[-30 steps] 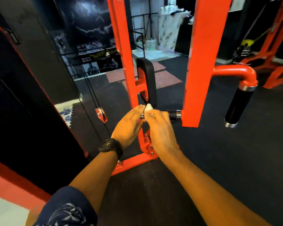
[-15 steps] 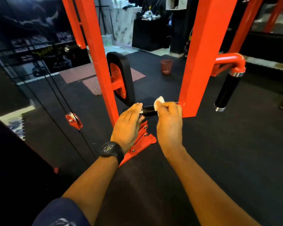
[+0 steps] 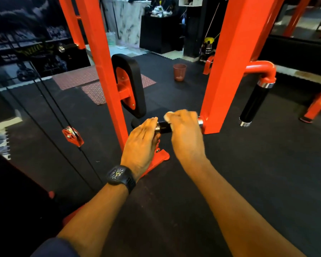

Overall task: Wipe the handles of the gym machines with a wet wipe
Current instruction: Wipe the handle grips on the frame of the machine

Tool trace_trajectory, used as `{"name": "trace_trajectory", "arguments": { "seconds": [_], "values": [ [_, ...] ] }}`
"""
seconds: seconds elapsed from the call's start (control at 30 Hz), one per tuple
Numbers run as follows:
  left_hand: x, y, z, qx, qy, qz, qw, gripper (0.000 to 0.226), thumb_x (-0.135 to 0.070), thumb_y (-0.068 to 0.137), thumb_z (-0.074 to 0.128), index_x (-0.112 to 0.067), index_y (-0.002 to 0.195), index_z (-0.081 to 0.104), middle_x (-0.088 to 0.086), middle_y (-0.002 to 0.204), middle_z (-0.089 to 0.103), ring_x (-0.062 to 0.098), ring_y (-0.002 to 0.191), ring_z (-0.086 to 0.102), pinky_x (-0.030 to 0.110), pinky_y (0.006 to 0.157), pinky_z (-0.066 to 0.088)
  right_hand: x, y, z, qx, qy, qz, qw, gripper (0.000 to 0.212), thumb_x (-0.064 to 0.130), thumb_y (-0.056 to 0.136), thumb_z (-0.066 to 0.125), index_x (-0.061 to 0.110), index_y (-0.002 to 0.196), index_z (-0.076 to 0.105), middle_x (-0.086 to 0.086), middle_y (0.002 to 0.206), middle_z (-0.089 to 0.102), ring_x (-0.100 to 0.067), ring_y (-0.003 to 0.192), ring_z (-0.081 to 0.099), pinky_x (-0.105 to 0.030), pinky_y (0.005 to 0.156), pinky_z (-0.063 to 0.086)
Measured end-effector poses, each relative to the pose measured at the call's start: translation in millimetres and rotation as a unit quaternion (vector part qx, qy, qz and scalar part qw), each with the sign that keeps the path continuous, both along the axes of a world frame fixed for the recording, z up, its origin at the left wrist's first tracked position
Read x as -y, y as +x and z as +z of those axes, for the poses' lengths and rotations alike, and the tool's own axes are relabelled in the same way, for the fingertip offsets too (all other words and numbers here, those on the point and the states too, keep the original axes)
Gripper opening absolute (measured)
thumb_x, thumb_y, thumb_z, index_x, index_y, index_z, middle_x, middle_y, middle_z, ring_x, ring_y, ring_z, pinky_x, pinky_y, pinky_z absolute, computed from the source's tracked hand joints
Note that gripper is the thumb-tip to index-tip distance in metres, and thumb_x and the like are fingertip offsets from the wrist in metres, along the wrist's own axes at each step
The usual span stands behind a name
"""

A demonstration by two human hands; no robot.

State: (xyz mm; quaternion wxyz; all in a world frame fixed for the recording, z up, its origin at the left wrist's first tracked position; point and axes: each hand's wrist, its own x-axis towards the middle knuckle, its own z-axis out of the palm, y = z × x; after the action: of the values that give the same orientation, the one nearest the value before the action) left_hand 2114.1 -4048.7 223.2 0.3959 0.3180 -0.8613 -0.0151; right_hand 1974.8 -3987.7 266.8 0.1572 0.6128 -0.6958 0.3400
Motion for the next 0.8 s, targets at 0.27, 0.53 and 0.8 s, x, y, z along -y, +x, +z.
{"name": "trace_trajectory", "arguments": {
  "seconds": [0.27, 0.53, 0.8],
  "values": [
    [-1, 4, -1, 0.012, -0.021, 0.017, 1.0, 0.05, -0.024, 0.099, 0.045, 0.0, 0.143, 0.049, 0.016, 0.139, 0.058, 0.028, 0.13, 0.053, 0.034, 0.108, 0.035, -3, 1, 9, -0.033, 0.007, 0.008, 0.999, 0.038, 0.009, 0.083, 0.041, 0.007, 0.106, 0.071, -0.012, 0.097, 0.061, -0.033, 0.087, 0.053, -0.039, 0.071, 0.047],
    [4, 5, -3, -0.015, -0.045, -0.012, 0.999, 0.049, -0.025, 0.102, 0.05, -0.001, 0.145, 0.048, 0.014, 0.14, 0.058, 0.023, 0.129, 0.051, 0.029, 0.107, 0.036, -15, 18, -21, 0.09, -0.059, 0.014, 0.994, 0.029, -0.008, 0.084, 0.059, 0.003, 0.108, 0.07, -0.016, 0.104, 0.06, -0.025, 0.098, 0.047, -0.023, 0.082, 0.032],
    [15, 9, -6, -0.035, -0.049, -0.068, 0.996, 0.048, -0.026, 0.101, 0.054, -0.001, 0.142, 0.05, 0.013, 0.139, 0.059, 0.021, 0.13, 0.051, 0.032, 0.107, 0.039, -9, 57, -33, 0.333, -0.257, -0.103, 0.901, 0.012, 0.006, 0.089, 0.071, 0.018, 0.091, 0.069, 0.008, 0.102, 0.065, -0.014, 0.097, 0.06, -0.034, 0.084, 0.052]
  ]
}}
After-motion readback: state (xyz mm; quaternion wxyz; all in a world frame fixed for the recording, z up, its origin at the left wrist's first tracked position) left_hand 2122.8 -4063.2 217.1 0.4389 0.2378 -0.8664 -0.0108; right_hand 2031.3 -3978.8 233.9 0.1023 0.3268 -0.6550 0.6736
